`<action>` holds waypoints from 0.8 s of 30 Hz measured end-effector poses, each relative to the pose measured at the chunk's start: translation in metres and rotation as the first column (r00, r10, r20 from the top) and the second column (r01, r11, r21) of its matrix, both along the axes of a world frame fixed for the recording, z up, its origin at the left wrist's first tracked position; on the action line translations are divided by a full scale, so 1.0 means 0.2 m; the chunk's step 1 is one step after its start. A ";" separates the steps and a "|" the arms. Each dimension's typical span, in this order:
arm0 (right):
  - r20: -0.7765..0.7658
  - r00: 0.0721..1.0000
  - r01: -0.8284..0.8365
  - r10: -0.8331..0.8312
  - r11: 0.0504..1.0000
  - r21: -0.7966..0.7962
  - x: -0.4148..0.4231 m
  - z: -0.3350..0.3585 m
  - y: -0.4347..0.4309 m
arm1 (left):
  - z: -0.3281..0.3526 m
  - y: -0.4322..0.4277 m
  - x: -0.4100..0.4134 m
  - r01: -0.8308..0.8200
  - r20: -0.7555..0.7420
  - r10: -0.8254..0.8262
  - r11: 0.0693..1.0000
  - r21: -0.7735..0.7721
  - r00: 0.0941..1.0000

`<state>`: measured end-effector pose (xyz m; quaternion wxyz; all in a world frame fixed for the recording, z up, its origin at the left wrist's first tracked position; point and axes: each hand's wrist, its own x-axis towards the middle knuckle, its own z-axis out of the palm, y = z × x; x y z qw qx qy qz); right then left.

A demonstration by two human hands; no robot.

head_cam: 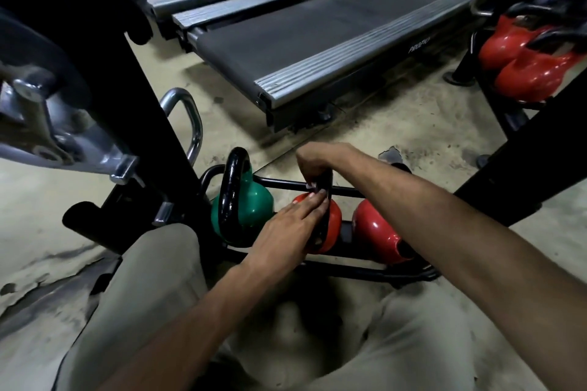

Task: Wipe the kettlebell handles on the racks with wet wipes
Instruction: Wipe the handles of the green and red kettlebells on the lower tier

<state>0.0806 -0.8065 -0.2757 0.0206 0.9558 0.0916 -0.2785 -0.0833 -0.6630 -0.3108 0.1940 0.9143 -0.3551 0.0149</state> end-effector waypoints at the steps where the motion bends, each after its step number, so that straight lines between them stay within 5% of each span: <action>1: 0.020 1.000 0.008 -0.007 1.000 -0.015 -0.01 0.01 0.00 | 0.00 0.00 -0.01 -0.002 0.005 0.002 1.000 0.000 1.000; 4: 0.049 0.982 0.177 -0.182 0.981 0.082 -0.04 0.06 -0.06 | -0.03 0.00 -0.01 -0.020 -0.005 0.020 0.999 0.028 1.000; 6: -0.055 0.906 0.415 -0.419 0.858 0.303 -0.06 0.04 -0.14 | -0.02 0.00 -0.01 -0.030 -0.024 0.031 0.999 0.039 0.999; 9: -0.281 0.597 0.725 -0.751 0.357 0.589 -0.13 -0.07 -0.26 | -0.01 -0.01 -0.01 -0.041 -0.082 0.040 0.999 -0.006 0.996; 12: -0.399 0.315 0.678 -0.861 -0.090 0.729 -0.27 -0.19 -0.26 | 0.00 -0.01 0.00 -0.025 -0.107 0.022 0.999 -0.027 0.994; 15: -0.603 0.177 0.574 -0.778 -0.416 0.706 -0.40 -0.28 -0.20 | 0.00 -0.01 0.00 -0.030 -0.143 0.024 0.999 -0.041 0.989; 18: -0.859 0.193 0.575 -0.474 -0.655 0.491 -0.46 -0.27 -0.15 | 0.01 -0.01 0.00 -0.025 -0.142 0.016 0.998 -0.059 0.990; 24: -0.946 0.248 0.475 -0.210 -0.825 0.307 -0.52 -0.23 -0.11 | -0.02 0.02 0.03 0.010 -0.139 -0.026 0.994 -0.111 0.990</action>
